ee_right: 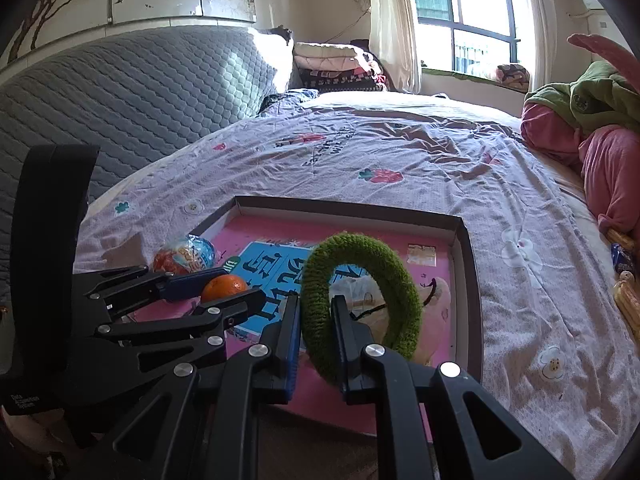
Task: Organize objects
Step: 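Lower and release the green ring into the tray with right while left holds the orange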
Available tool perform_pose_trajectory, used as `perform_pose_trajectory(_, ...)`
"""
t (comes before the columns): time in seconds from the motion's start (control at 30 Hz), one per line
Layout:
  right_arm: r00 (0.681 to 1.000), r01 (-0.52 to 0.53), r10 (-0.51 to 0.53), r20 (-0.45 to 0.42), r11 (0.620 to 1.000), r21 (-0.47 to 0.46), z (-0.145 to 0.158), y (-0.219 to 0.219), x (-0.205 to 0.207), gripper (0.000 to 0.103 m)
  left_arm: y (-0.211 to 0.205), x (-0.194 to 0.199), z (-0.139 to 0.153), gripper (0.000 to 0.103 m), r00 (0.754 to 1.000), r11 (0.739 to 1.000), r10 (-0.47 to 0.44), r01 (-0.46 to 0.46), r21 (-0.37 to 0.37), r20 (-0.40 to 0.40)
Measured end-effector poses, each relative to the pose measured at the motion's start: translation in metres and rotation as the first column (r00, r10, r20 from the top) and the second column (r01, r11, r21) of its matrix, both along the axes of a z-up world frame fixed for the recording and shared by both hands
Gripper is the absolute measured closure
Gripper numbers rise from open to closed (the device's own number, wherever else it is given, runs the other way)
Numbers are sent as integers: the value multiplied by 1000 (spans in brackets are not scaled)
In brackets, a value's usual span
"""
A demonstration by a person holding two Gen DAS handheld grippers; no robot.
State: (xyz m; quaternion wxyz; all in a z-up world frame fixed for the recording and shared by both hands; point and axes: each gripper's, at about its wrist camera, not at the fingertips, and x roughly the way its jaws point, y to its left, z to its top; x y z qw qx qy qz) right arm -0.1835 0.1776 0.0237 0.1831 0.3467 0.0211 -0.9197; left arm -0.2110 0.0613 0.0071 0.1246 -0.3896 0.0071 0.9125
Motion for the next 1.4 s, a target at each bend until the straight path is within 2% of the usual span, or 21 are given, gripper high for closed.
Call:
perform_pose_trajectory(0.23, 999, -22, 19, 37, 998, 56, -8, -6, 4, 88, 1, 1, -5, 65, 1000, 1000, -11, 11, -1, 22)
perform_pose_trajectory(0.53, 997, -24, 17, 77, 996, 85, -17, -3, 6, 88, 5, 5, -10, 65, 999, 1000, -23, 24, -19, 38)
perform_pose_trajectory(1.2, 994, -4, -2, 109, 999, 50, -22, 9, 14, 86, 4, 14, -14, 65, 997, 999, -40, 40, -11, 61)
perform_pose_trajectory(1.4, 994, 6, -11, 107, 999, 47, -21, 11, 16, 80, 2, 13, -14, 65, 997, 999, -36, 36, 2, 66)
